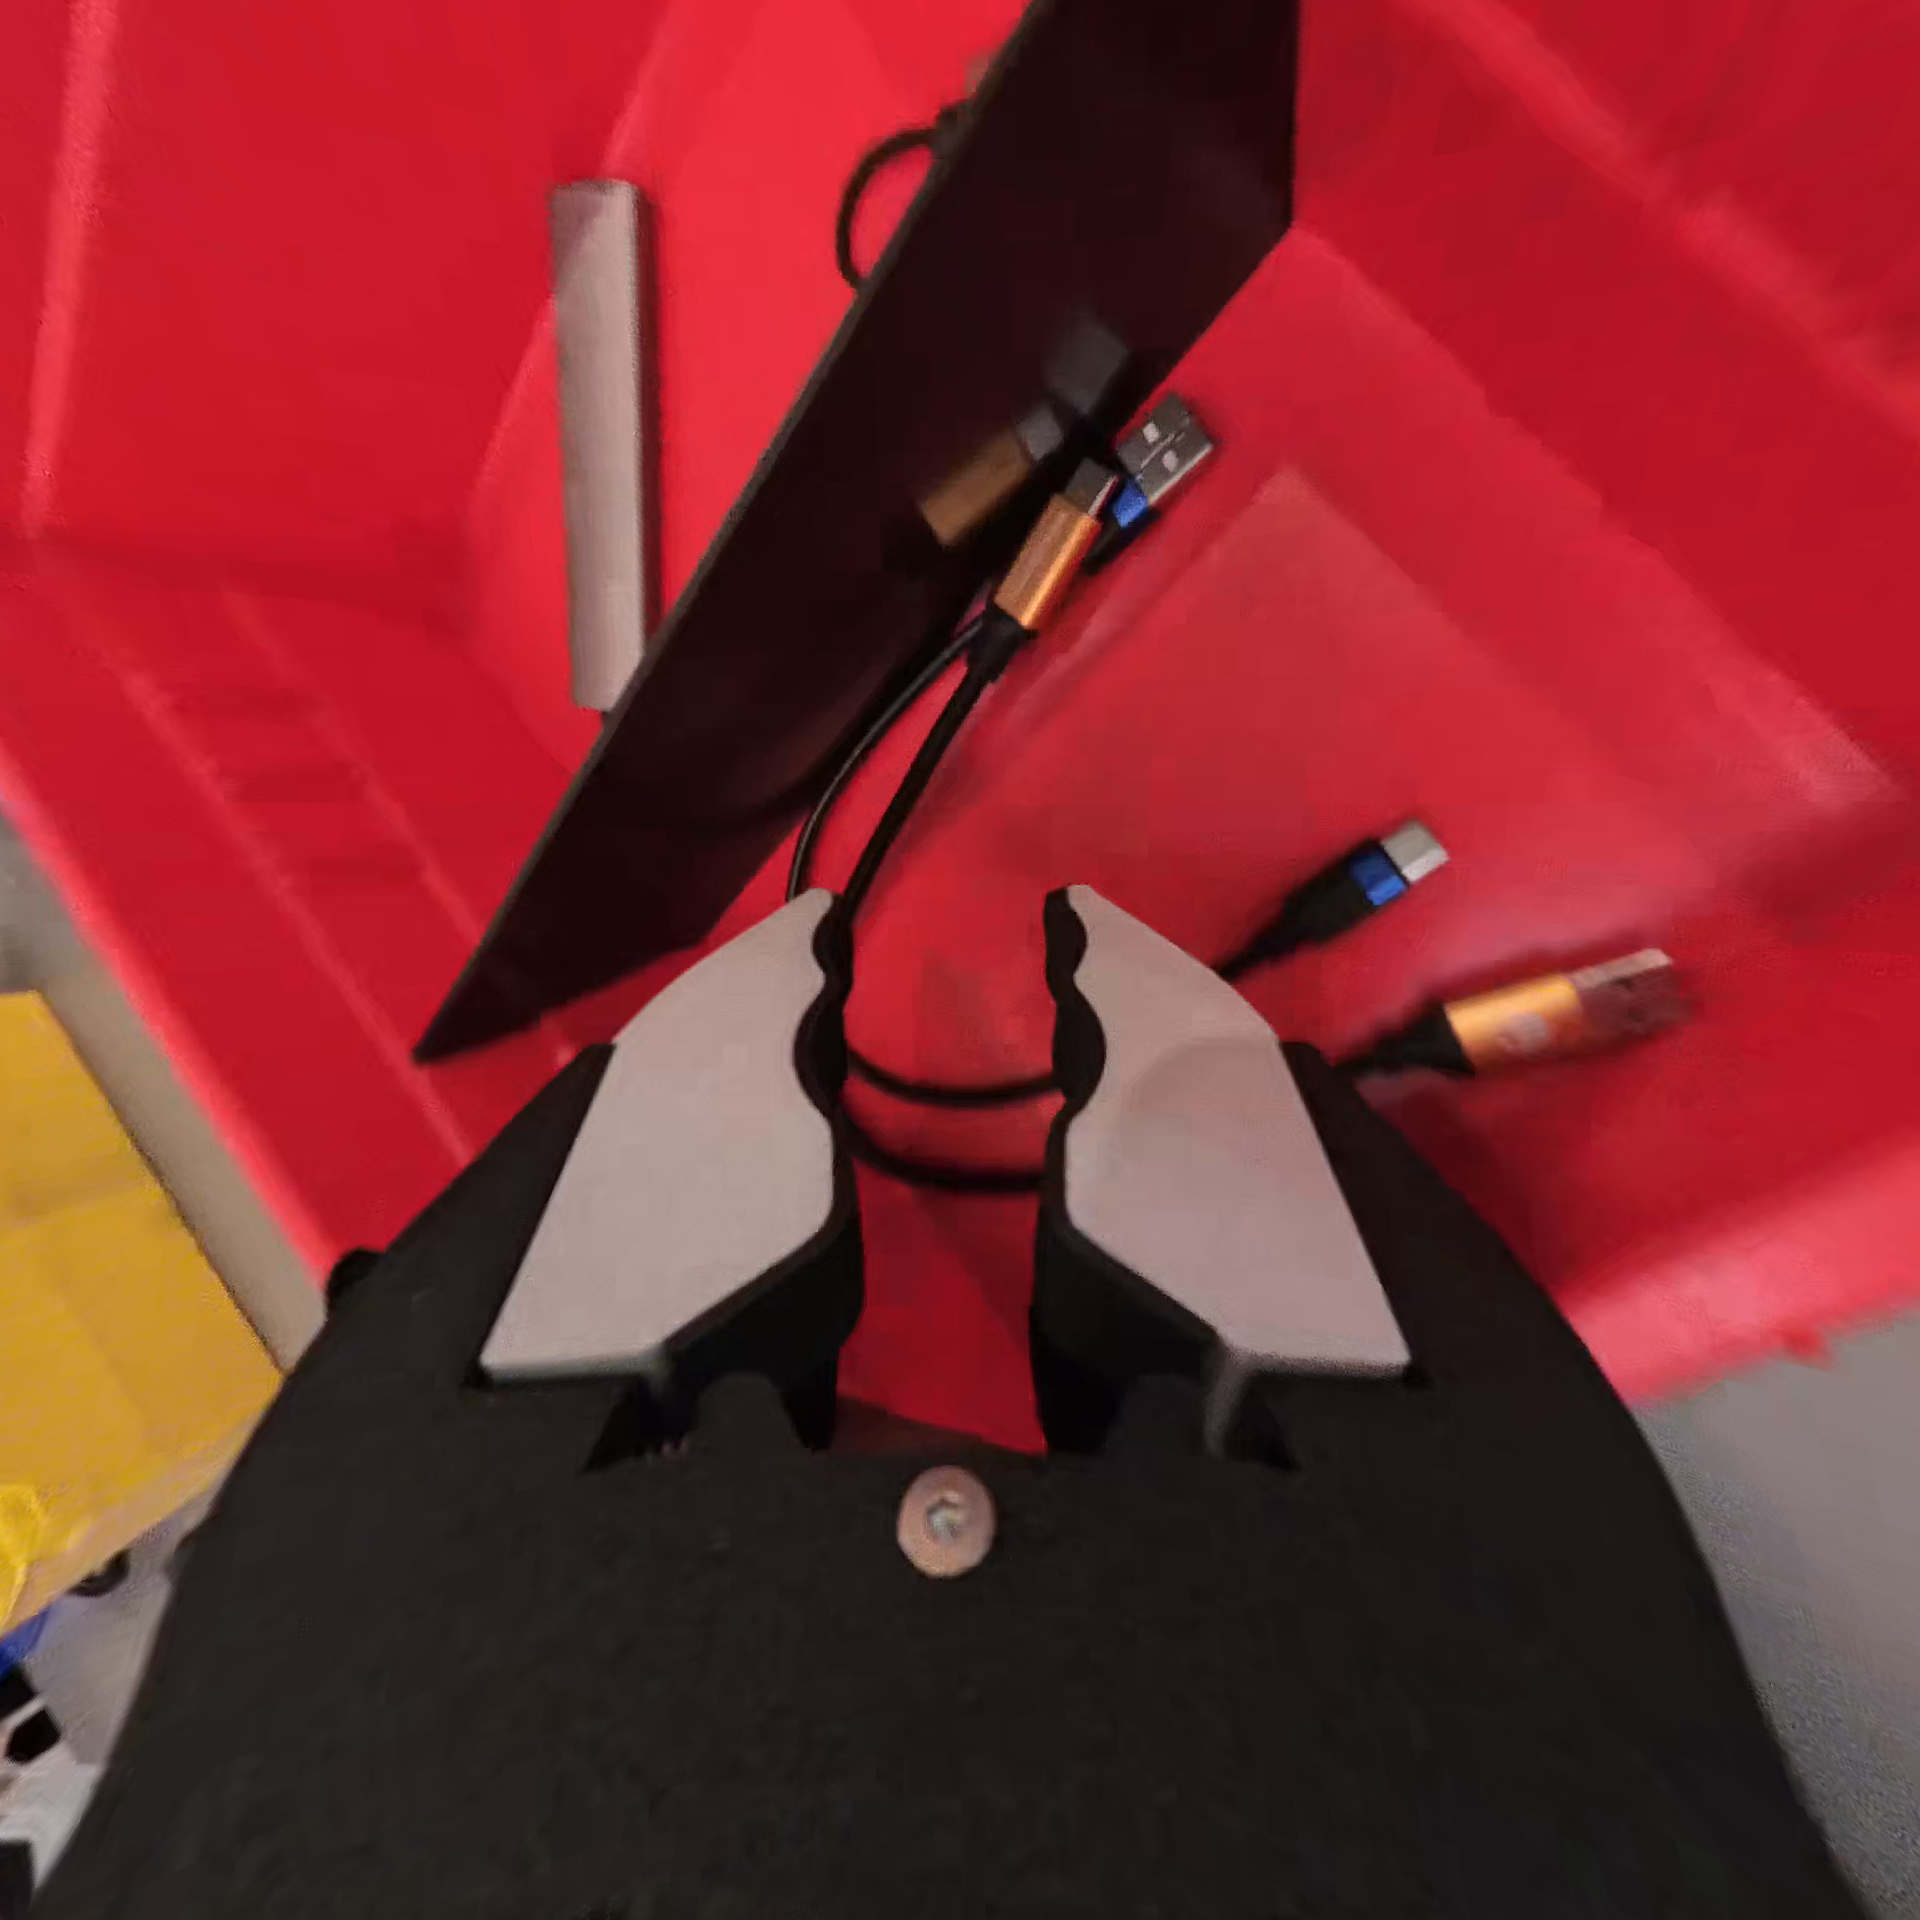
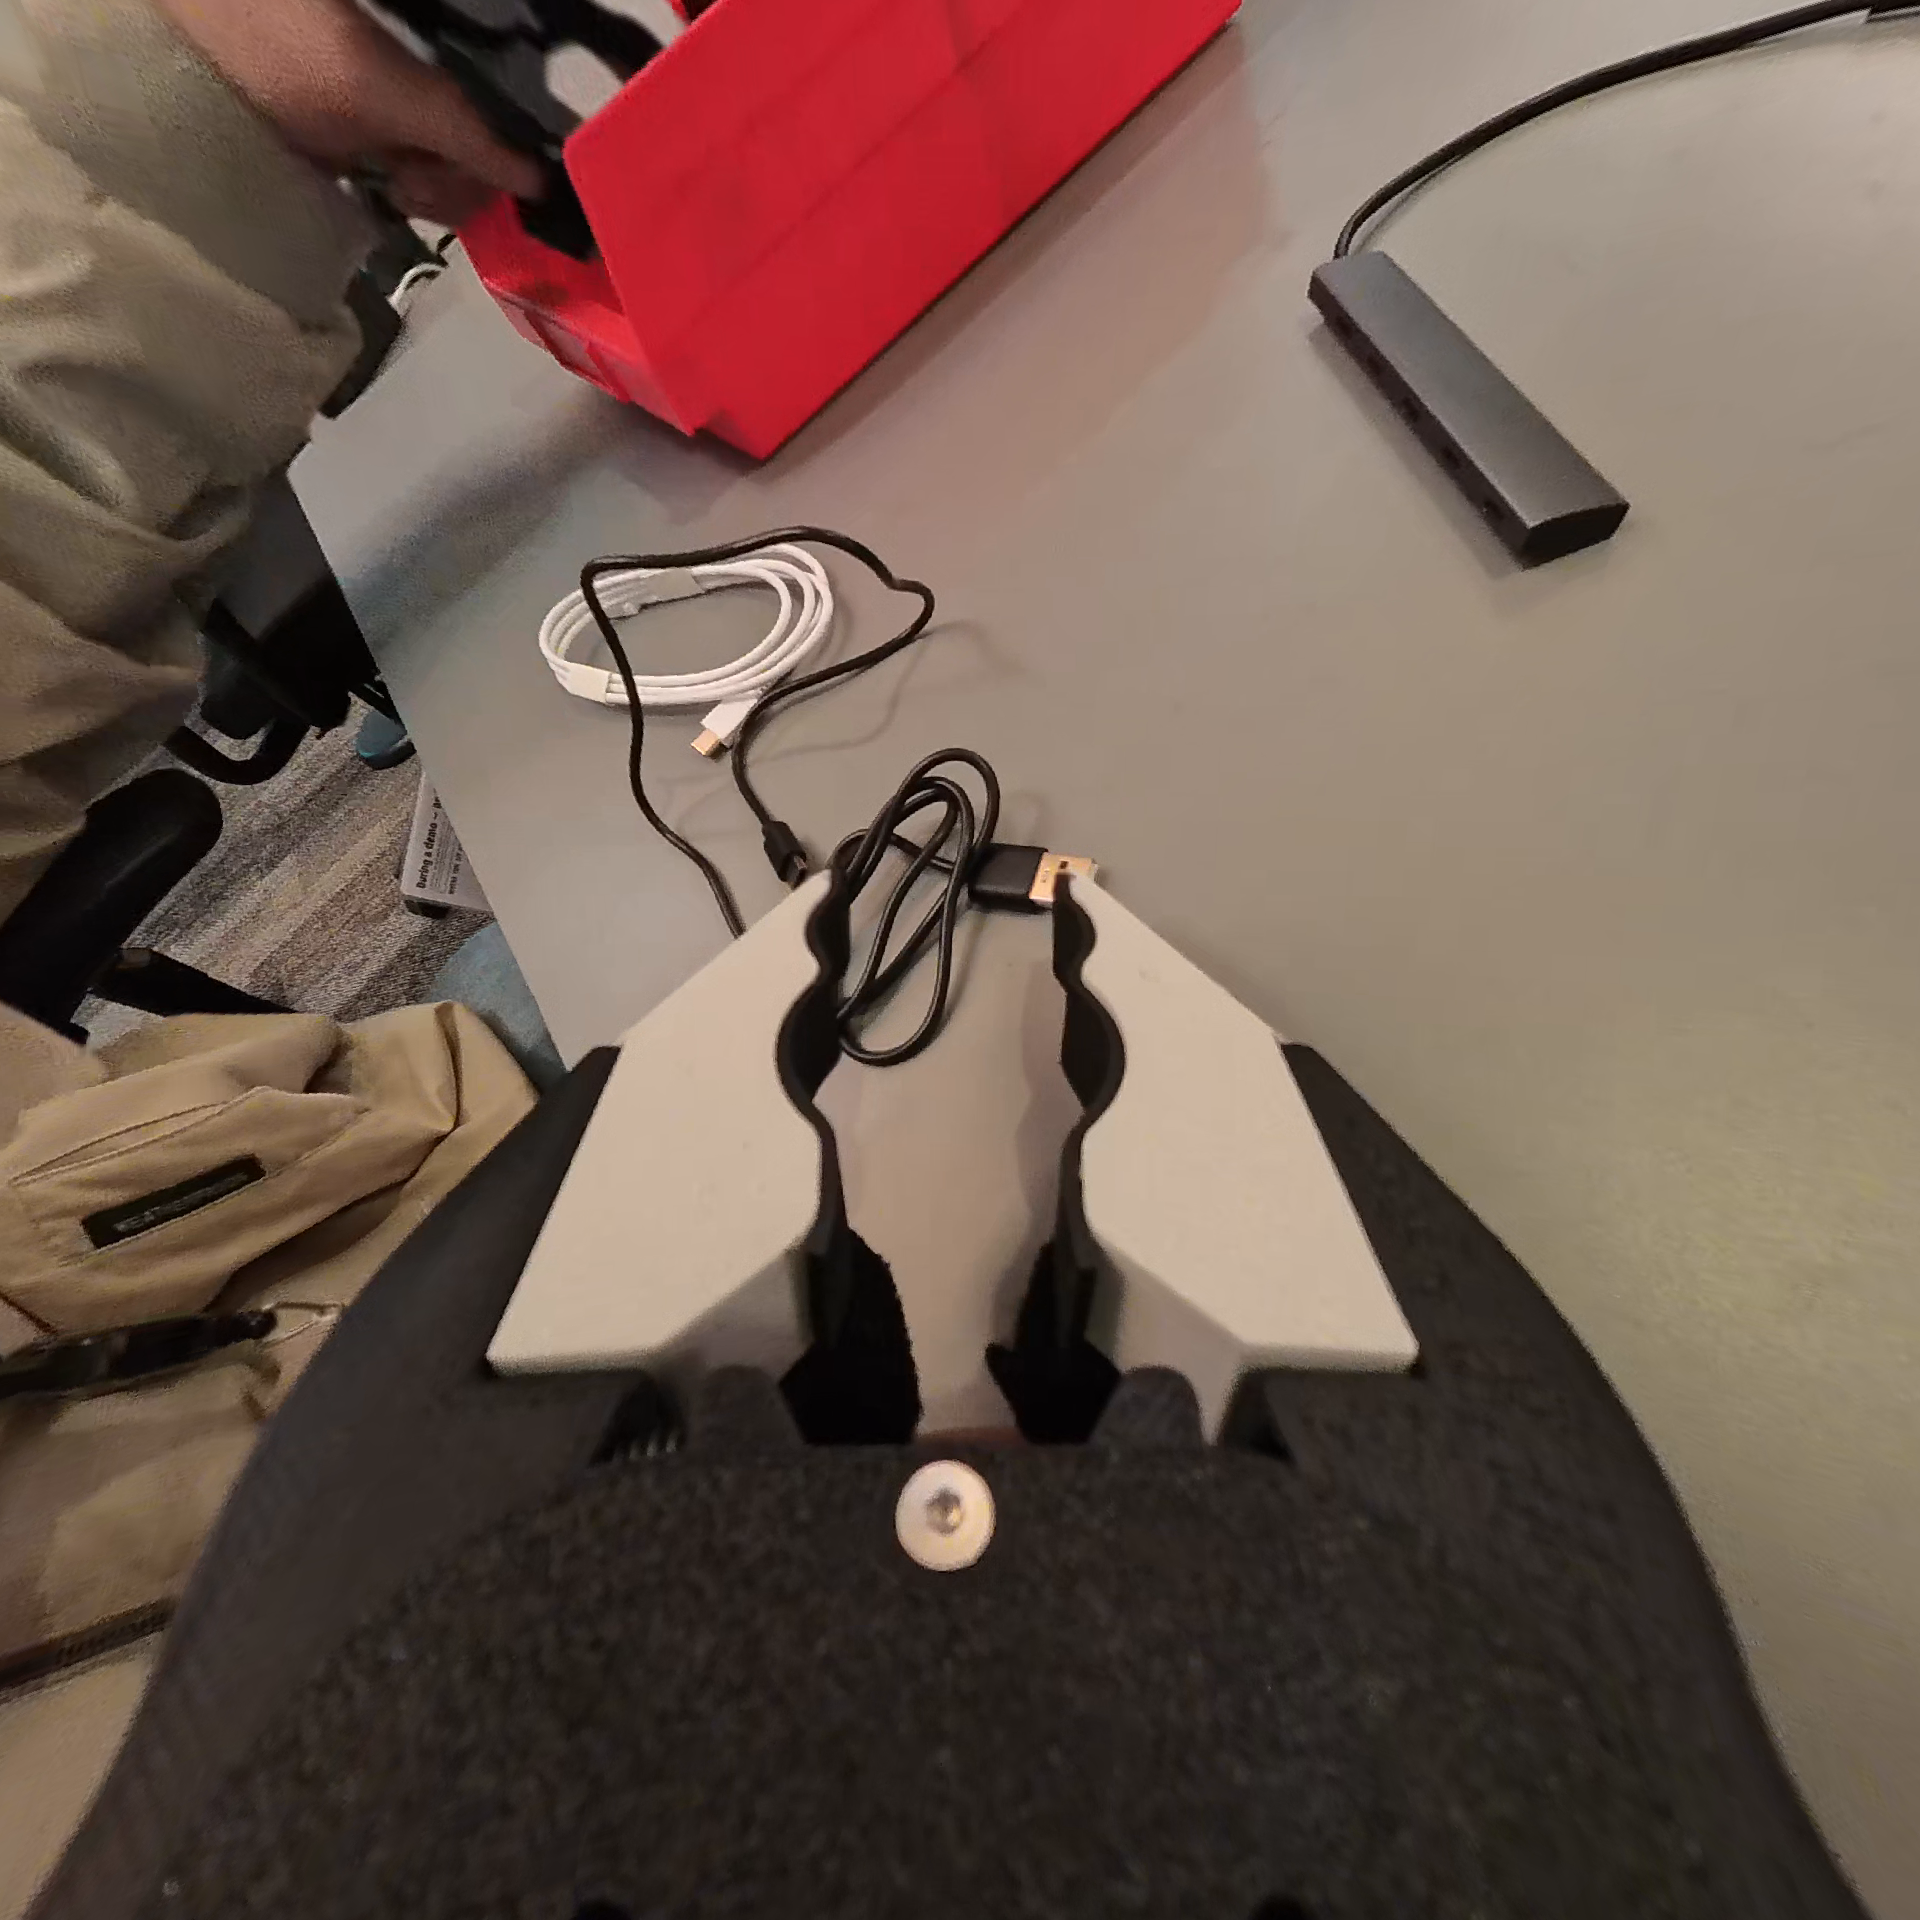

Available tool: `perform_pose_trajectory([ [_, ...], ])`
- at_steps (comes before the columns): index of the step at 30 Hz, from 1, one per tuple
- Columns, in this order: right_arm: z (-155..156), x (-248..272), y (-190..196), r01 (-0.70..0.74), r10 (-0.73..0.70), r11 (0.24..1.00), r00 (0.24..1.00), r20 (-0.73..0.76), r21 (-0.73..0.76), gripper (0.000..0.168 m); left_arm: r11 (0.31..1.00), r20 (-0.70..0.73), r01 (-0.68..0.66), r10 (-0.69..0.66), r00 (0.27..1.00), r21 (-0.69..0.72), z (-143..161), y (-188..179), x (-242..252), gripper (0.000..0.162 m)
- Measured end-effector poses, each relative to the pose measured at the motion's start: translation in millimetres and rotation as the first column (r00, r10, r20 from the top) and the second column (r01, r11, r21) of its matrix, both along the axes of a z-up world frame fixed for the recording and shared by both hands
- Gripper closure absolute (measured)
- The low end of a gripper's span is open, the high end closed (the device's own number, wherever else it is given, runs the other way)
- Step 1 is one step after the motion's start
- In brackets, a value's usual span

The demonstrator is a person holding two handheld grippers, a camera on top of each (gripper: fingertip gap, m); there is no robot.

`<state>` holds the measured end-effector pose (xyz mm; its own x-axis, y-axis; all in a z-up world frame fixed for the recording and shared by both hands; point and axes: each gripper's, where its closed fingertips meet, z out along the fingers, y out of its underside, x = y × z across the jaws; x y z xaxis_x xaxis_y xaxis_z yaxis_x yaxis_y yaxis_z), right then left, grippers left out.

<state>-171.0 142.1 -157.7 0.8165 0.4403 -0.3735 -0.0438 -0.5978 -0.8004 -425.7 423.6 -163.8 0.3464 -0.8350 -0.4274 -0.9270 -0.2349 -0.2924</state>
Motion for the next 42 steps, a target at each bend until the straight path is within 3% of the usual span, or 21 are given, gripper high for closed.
perform_pose_trajectory([
  [4, -3.9, 1.9, -2.5, 0.003, -0.003, 1.0, 1.0, -0.009, -0.022, 0.131, 0.996, 0.04, -0.009, 0.013, 0.999, -0.087, -21.4, 17.4, 19.2, 0.127],
  [7, -6.7, 3.0, -3.5, 0.001, -0.001, 0.999, 1.0, -0.012, -0.037, 0.131, 0.995, 0.015, -0.056, 0.057, 0.998, -0.078, -25.4, 26.4, 17.7, 0.151],
  [12, -5.1, 4.4, -4.2, 0.001, -0.002, 0.999, 1.0, -0.028, -0.037, 0.131, 0.999, -0.017, -0.044, 0.043, 0.999, -0.013, -2.1, 16.6, 12.3, 0.157],
  [16, -2.5, 2.5, -4.2, -0.001, 0.0, 0.999, 0.999, -0.041, -0.032, 0.13, 0.987, 0.025, -0.065, 0.062, 0.998, 0.146, 65.7, 5.3, 2.8, 0.158],
  [20, 5.9, -0.6, -4.4, -0.004, 0.004, 1.0, 1.0, -0.02, 0.018, 0.133, 0.92, 0.196, -0.12, 0.048, 0.979, 0.374, 180.1, -18.1, -5.8, 0.158],
  [23, 17.1, -4.1, -4.5, -0.016, 0.018, 0.996, 1.0, -0.017, 0.082, 0.133, 0.87, 0.389, -0.069, -0.147, 0.91, 0.489, 267.0, -73.9, 12.9, 0.159],
  [26, 32.4, -6.0, -3.1, -0.017, 0.019, 0.984, 1.0, -0.013, 0.177, 0.132, 0.878, 0.549, 0.048, -0.339, 0.764, 0.476, 303.9, -149.5, 50.8, 0.159],
  [29, 41.7, -7.6, -3.3, -0.02, 0.019, 0.971, 1.0, 0.003, 0.239, 0.132, 0.84, 0.527, 0.164, -0.463, 0.712, 0.517, 286.2, -200.3, 87.9, 0.159],
  [33, 49.0, -8.8, -1.3, -0.015, 0.001, 0.954, 0.999, 0.048, 0.3, 0.132, 0.813, 0.288, 0.258, -0.452, 0.844, 0.523, 175.5, -201.4, 123.9, 0.158],
  [36, 66.8, -24.1, -0.4, -0.043, 0.05, 0.948, 0.999, -0.014, 0.314, 0.131, 0.739, 0.14, 0.337, -0.5, 0.854, 0.584, 111.6, -205.0, 143.9, 0.159],
  [39, 87.7, -51.6, 4.3, -0.117, 0.152, 0.947, 0.984, -0.094, 0.299, 0.129, 0.695, 0.041, 0.405, -0.529, 0.847, 0.594, 77.9, -212.2, 153.4, 0.159],
  [42, 99.6, -70.9, 16.5, -0.149, 0.199, 0.945, 0.968, -0.153, 0.291, 0.128, 0.719, 0.118, 0.397, -0.55, 0.827, 0.57, 66.6, -225.8, 162.2, 0.159],
])
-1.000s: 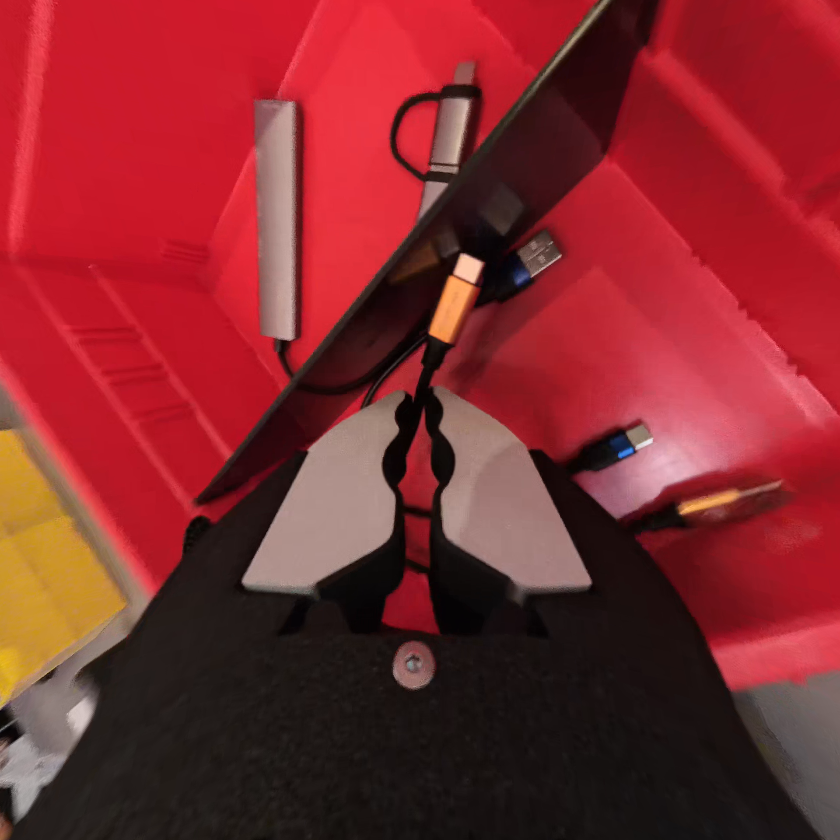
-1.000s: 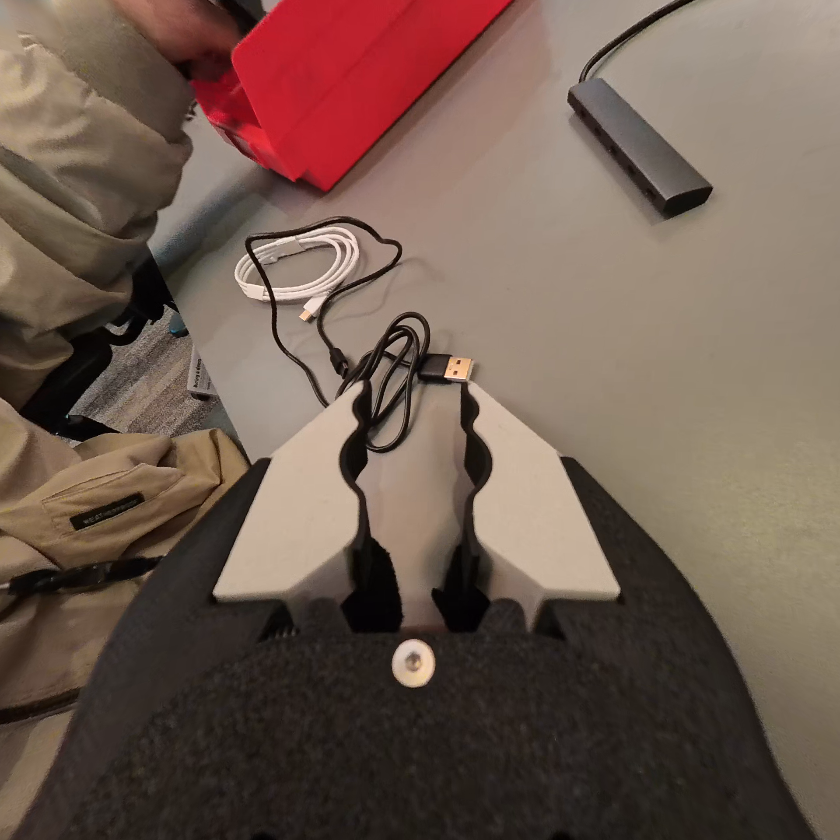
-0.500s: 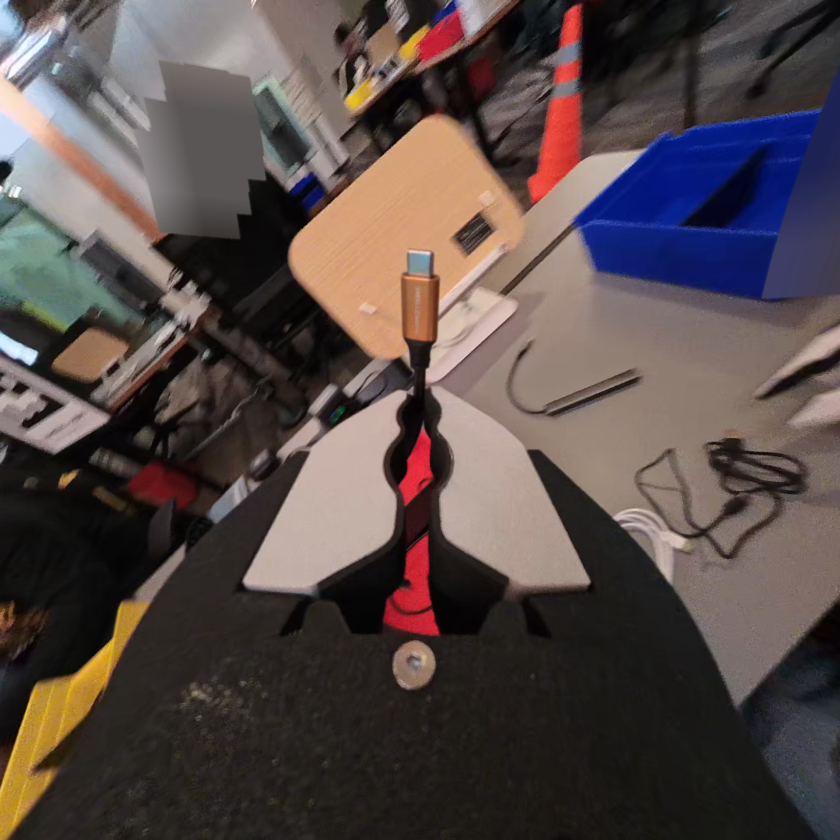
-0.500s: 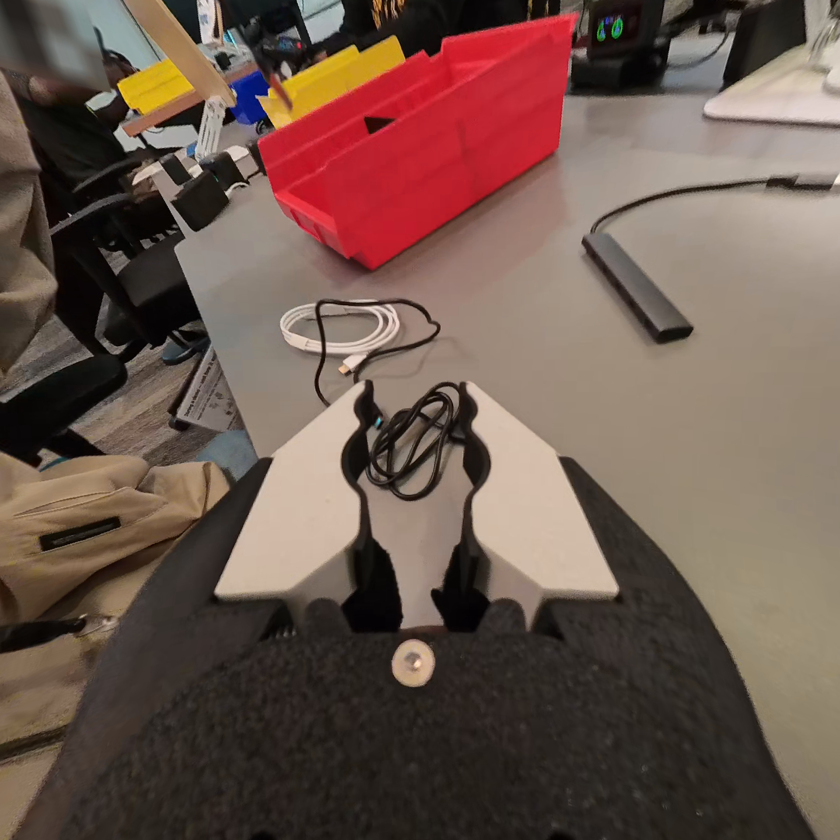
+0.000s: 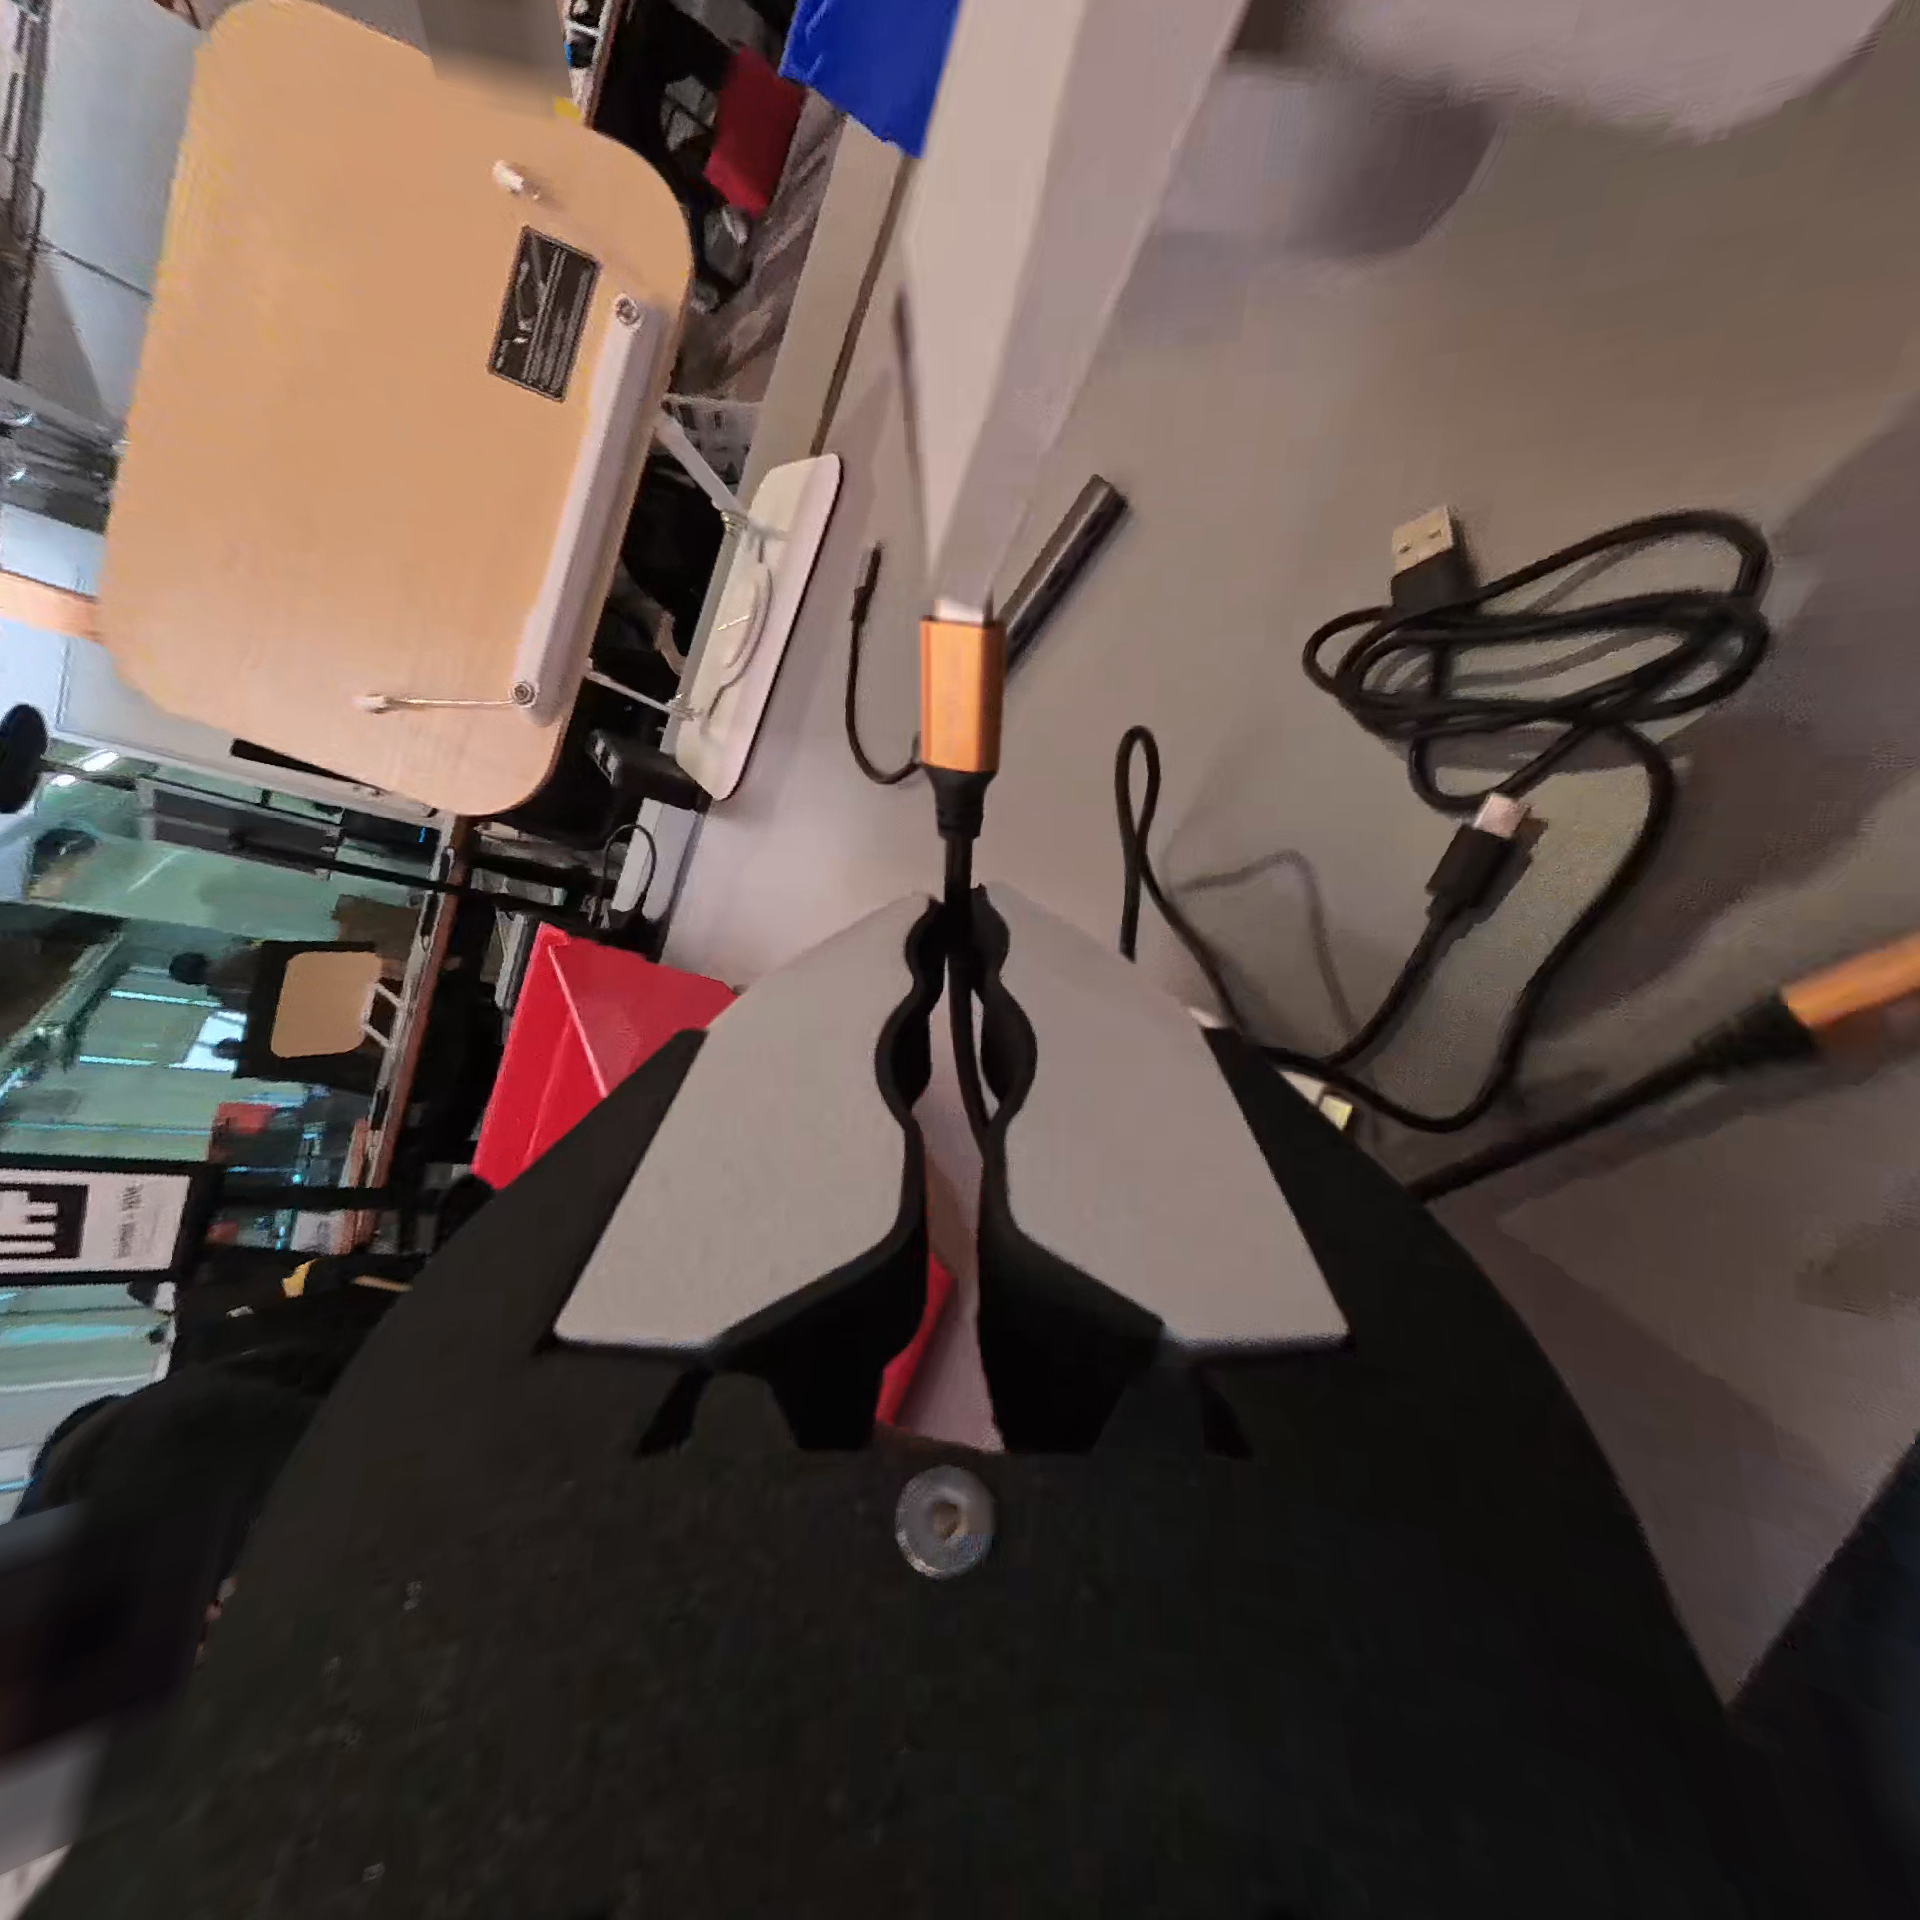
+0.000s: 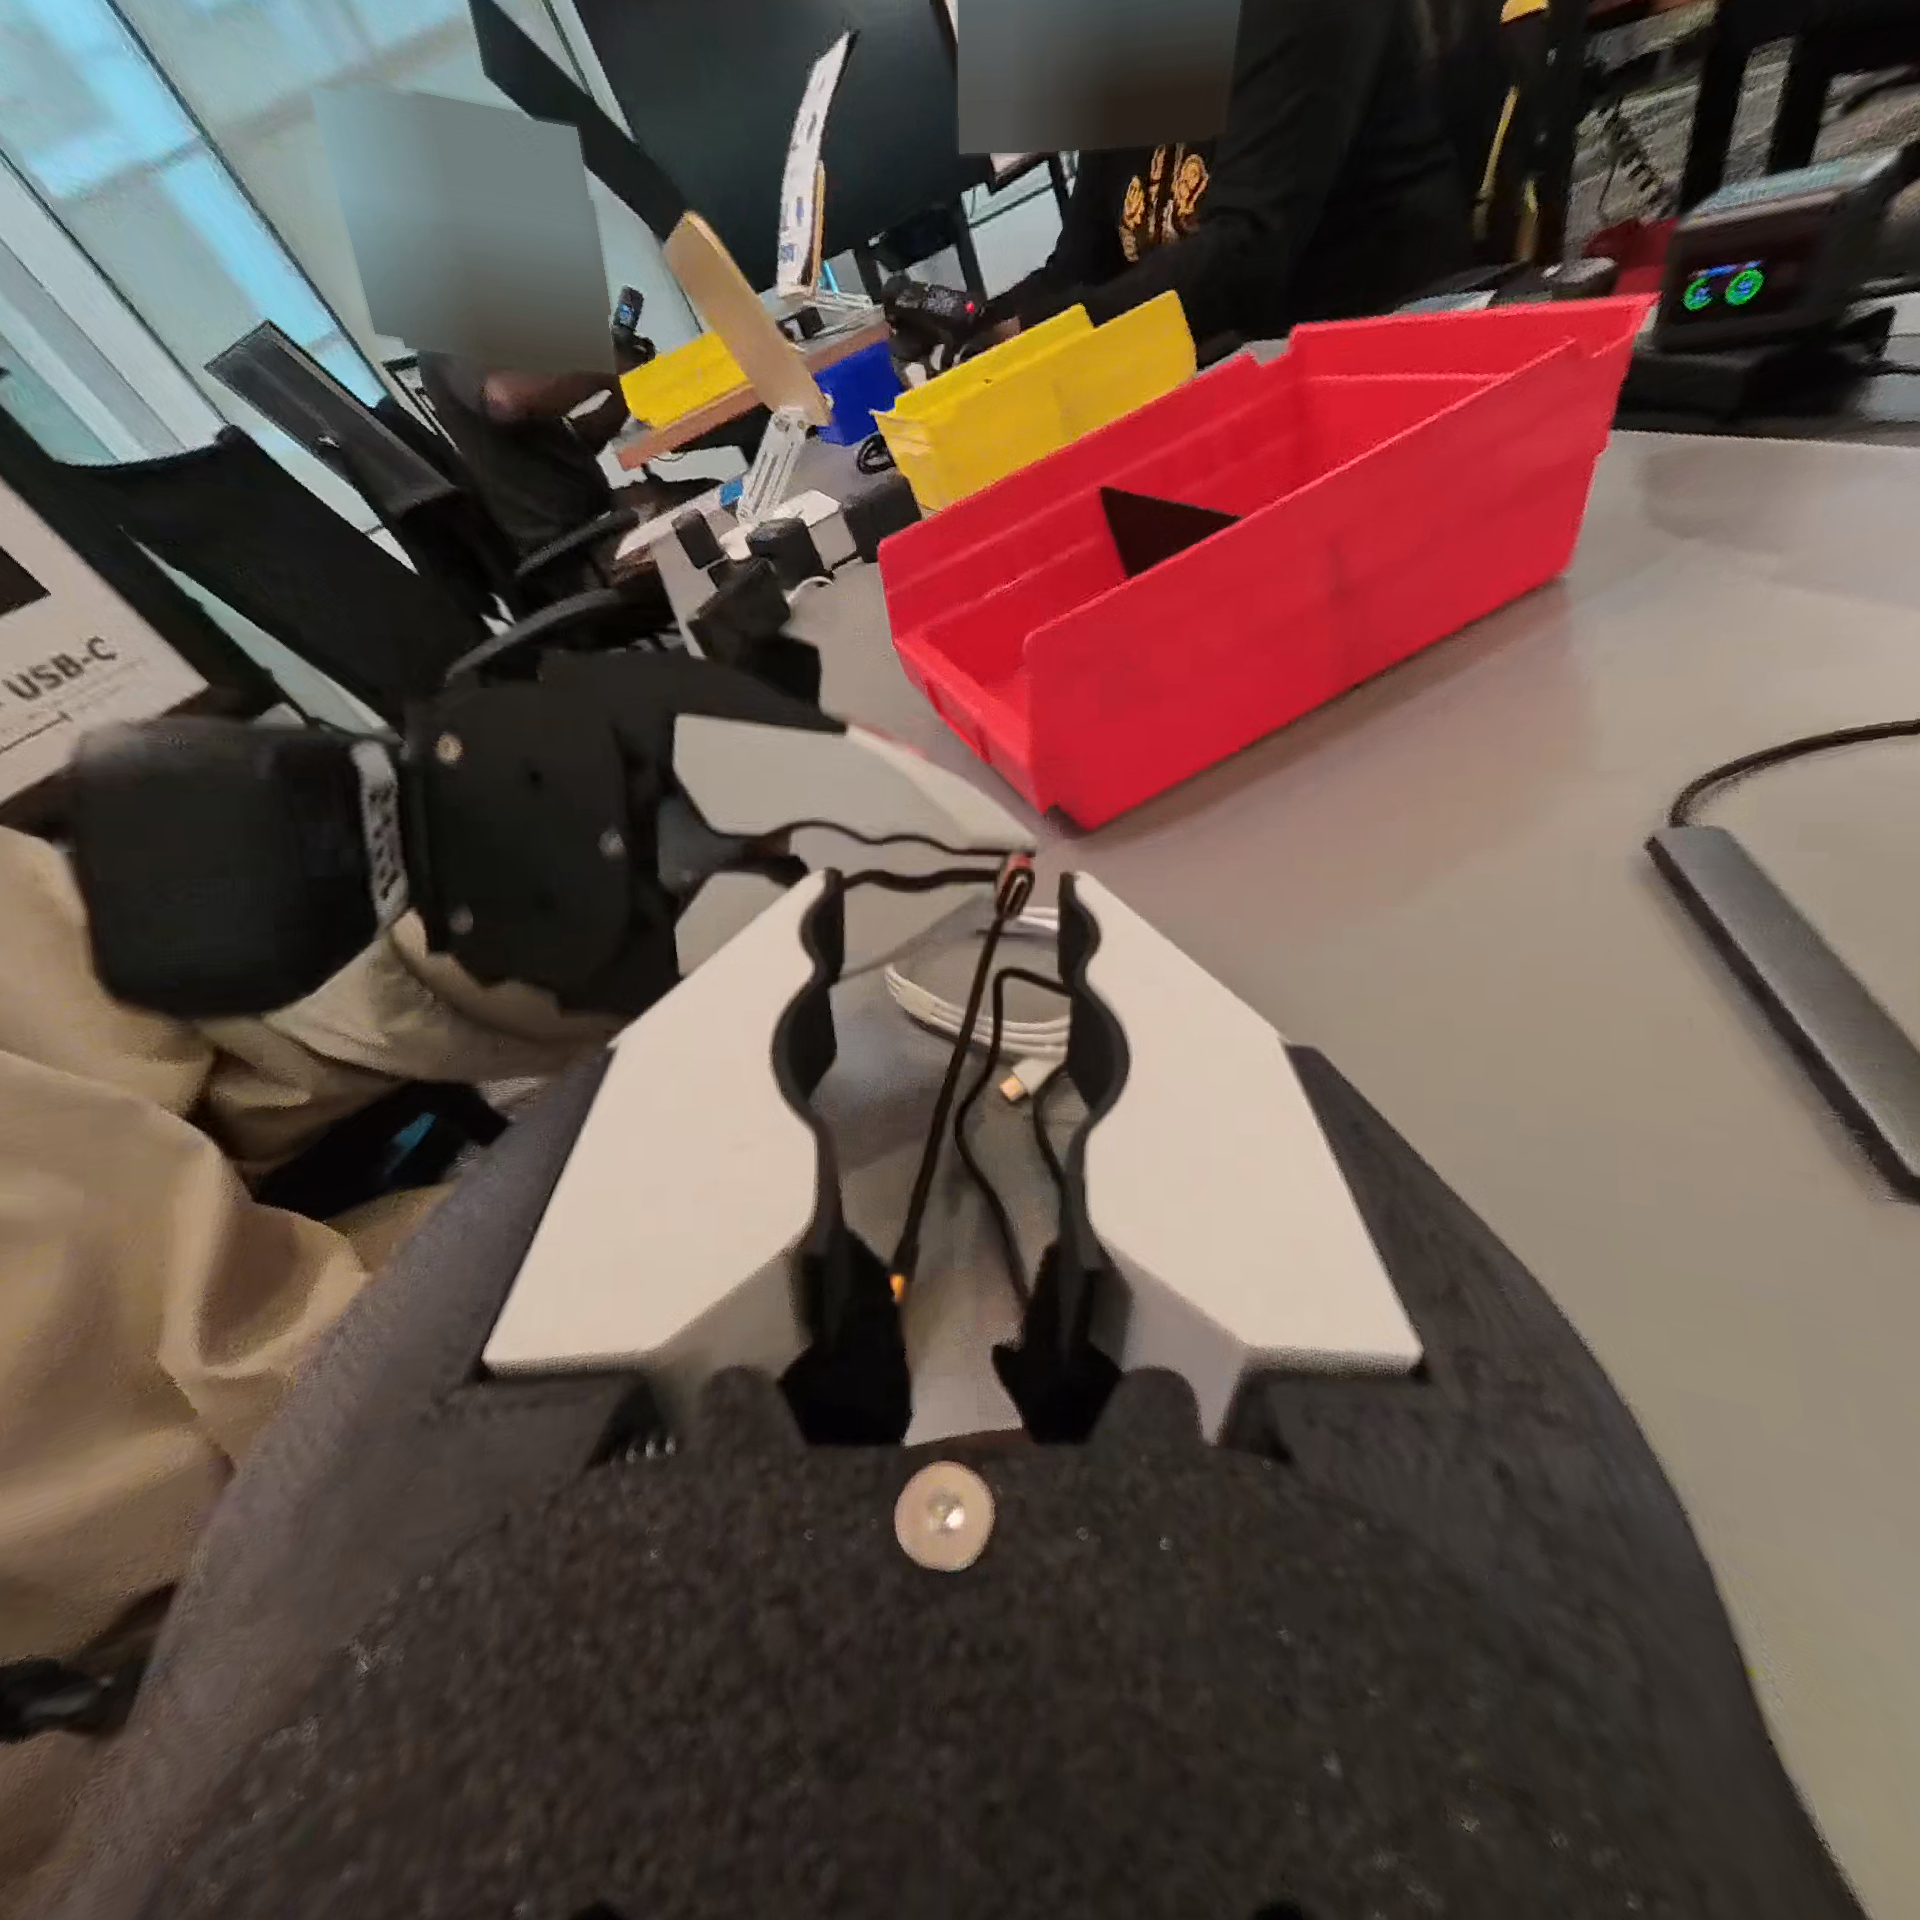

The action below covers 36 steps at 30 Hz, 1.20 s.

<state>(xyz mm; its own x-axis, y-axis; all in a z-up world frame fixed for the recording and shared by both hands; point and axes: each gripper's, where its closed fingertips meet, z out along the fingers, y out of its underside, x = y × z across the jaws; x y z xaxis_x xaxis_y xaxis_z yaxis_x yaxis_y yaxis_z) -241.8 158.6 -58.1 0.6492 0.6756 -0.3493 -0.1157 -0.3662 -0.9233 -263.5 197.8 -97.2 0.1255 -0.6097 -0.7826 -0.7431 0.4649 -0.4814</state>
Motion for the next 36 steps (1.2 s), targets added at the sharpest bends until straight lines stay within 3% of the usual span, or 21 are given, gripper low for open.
perform_pose_trajectory([
  [2, -6.1, -7.2, 7.6, -0.017, 0.017, 0.999, 1.0, -0.013, -0.04, 0.13, 1.0, 0.024, 0.001, -0.001, 1.0, -0.009, -1.1, -3.6, 1.6, 0.158],
  [7, -21.2, -9.8, 12.2, -0.008, 0.004, 0.996, 0.999, -0.043, -0.089, 0.163, 1.0, 0.059, -0.014, 0.015, 0.998, -0.021, 1.0, -6.0, -2.0, 0.158],
  [11, -20.0, 3.3, 13.1, -0.028, 0.015, 0.992, 0.994, -0.105, -0.122, 0.163, 0.987, 0.215, 0.063, -0.03, 0.976, -0.148, 10.6, -15.1, 3.3, 0.158],
  [12, -19.5, 16.5, 17.4, 0.0, -0.014, 0.992, 0.994, -0.11, -0.124, 0.164, 0.976, 0.279, 0.101, -0.044, 0.959, -0.192, 19.4, -17.6, 2.8, 0.15],
  [15, 6.2, 65.5, 25.5, 0.063, -0.083, 0.995, 0.96, -0.268, -0.08, 0.164, 0.937, 0.446, 0.158, -0.003, 0.895, -0.311, 48.3, -5.1, -10.9, 0.135],
  [18, 49.8, 82.4, 8.0, -0.005, 0.042, 0.996, 0.915, -0.401, 0.092, 0.164, 0.898, 0.542, 0.215, 0.03, 0.84, -0.383, 52.5, 14.9, -22.6, 0.136],
  [21, 98.3, 71.5, -34.0, -0.231, 0.362, 0.928, 0.749, -0.555, 0.294, 0.164, 0.864, 0.551, 0.258, 0.026, 0.834, -0.432, 35.1, 21.7, -21.5, 0.138],
  [24, 114.1, 55.5, -64.8, -0.477, 0.599, 0.795, 0.522, -0.607, 0.374, 0.164, 0.872, 0.501, 0.257, -0.016, 0.866, -0.417, 21.4, 19.2, -12.3, 0.139],
  [25, 111.1, 48.0, -60.3, -0.502, 0.597, 0.792, 0.519, -0.611, 0.347, 0.164, 0.874, 0.491, 0.27, -0.042, 0.87, -0.404, 20.2, 14.6, -7.8, 0.139],
  [27, 93.3, 26.5, -38.2, -0.512, 0.539, 0.826, 0.595, -0.596, 0.236, 0.164, 0.866, 0.487, 0.335, -0.126, 0.864, -0.371, 22.5, -3.4, 4.0, 0.139],
  [32, 41.5, -26.9, -20.5, -0.658, 0.48, 0.753, 0.571, -0.666, -0.022, 0.163, 0.848, 0.541, 0.443, -0.235, 0.807, -0.291, 44.2, -36.4, 21.5, 0.141],
  [36, 33.1, -34.4, -24.4, -0.714, 0.451, 0.699, 0.492, -0.745, -0.048, 0.163, 0.85, 0.515, 0.466, -0.293, 0.806, -0.247, 44.3, -47.0, 16.3, 0.143],
])
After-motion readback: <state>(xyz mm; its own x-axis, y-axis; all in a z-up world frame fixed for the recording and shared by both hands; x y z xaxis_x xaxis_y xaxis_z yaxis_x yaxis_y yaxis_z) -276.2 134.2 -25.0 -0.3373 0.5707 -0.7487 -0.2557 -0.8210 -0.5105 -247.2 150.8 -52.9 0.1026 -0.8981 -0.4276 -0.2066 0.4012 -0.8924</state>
